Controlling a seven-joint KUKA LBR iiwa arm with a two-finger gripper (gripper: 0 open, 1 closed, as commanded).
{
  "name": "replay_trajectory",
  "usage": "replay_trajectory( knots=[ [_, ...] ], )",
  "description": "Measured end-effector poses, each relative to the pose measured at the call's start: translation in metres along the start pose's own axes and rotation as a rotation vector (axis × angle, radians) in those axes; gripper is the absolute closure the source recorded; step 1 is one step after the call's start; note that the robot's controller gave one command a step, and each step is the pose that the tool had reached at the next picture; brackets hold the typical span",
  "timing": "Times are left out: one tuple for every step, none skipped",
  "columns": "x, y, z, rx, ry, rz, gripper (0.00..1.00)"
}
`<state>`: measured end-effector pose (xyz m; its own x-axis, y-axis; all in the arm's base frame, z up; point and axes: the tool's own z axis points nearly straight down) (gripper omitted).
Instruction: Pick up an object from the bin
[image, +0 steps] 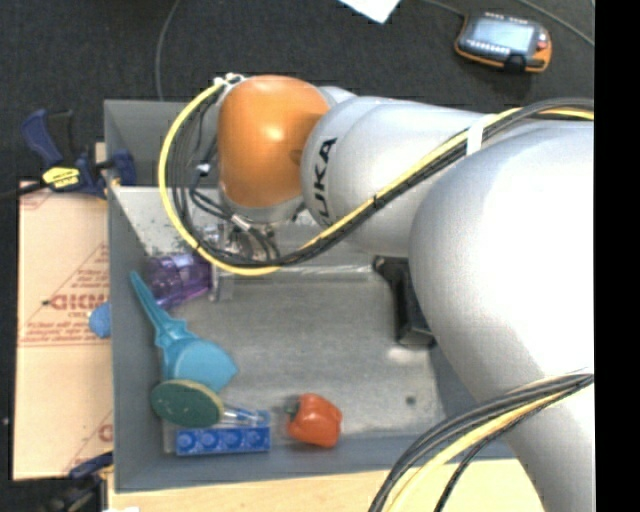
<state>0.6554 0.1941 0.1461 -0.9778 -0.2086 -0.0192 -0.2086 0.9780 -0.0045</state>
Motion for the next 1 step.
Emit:
replay_trajectory(
  knots=[
    [-0.0010, -0.0003, -0.0213, -0.001, -0.003, 0.002, 1.00]
  ],
)
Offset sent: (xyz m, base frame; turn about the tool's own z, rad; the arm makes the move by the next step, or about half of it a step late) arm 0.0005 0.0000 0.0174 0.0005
